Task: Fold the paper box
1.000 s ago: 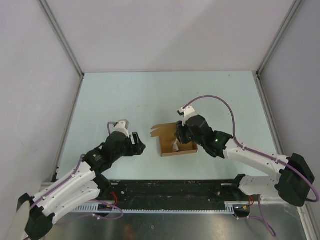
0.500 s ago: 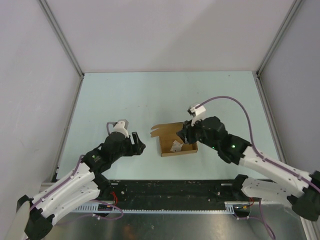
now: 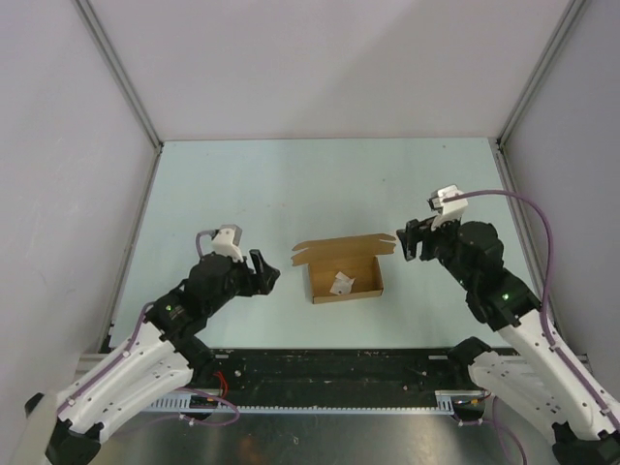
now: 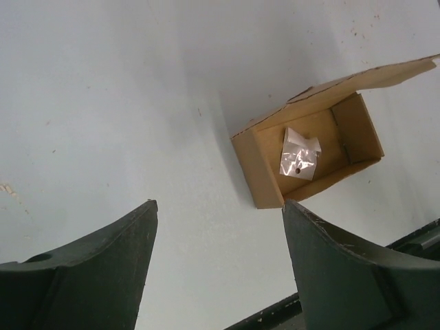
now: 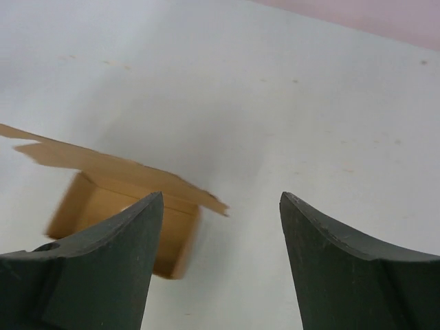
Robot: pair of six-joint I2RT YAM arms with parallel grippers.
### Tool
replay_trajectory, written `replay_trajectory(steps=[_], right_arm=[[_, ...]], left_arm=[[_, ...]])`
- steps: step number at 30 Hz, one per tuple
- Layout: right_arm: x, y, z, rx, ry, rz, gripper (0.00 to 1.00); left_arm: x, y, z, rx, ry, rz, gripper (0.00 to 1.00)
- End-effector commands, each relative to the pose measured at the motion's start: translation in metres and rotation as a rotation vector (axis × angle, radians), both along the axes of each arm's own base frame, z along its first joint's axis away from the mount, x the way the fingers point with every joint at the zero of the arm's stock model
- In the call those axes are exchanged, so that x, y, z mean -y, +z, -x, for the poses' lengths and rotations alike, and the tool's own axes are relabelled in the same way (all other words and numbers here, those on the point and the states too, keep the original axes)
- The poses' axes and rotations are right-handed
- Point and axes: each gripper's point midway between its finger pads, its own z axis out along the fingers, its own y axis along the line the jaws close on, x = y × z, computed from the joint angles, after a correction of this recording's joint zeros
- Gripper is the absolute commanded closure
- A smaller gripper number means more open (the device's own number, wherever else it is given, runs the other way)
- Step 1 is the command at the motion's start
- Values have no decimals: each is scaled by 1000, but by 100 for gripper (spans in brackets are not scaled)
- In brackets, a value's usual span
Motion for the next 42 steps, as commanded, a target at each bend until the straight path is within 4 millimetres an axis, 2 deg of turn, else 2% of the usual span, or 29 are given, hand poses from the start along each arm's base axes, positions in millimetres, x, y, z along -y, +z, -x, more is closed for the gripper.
replay_trajectory(steps=[1,2,4,5,6,8,10,11,13,16,23,33,35,38,42], right_arm=[[11,-15,-12,44,125,225,25],[21,-19,-21,25,102,226,25],[21,-19,-27,16,135,178,24],[36,-21,-34,5,116,164,24],[23,-25,-31,4,228,146,24],[12,-22,-28,31,322,134,23],[7,-26,-38,50,396,137,23],[0,-30,-35,42,461,126,24],[5,-40,-42,20,482,136,24],[-1,-49,-37,26,572,157,24],[1,-65,-27,38,654,245,24],[-2,-88,-39,21,702,277,27],[-4,-94,-44,14,708,279,30],[-9,-103,-53,-4,708,269,42],[-17,-108,-51,-10,732,257,44]], left_arm=[[0,35,-14,75,21,8,22],[2,36,-16,74,17,2,22],[4,47,-17,92,5,10,22],[4,50,-17,98,6,13,22],[5,54,-17,105,4,20,22],[4,57,-16,116,3,25,21],[4,53,-15,103,9,33,21],[5,50,-15,96,4,32,21],[7,50,-13,98,-15,28,21],[4,54,-12,110,-5,37,22],[5,56,-16,110,-2,26,21],[7,59,-20,106,-1,18,21],[7,60,-19,109,-3,24,21],[7,60,-18,109,-2,31,21],[7,62,-16,116,-5,37,20]])
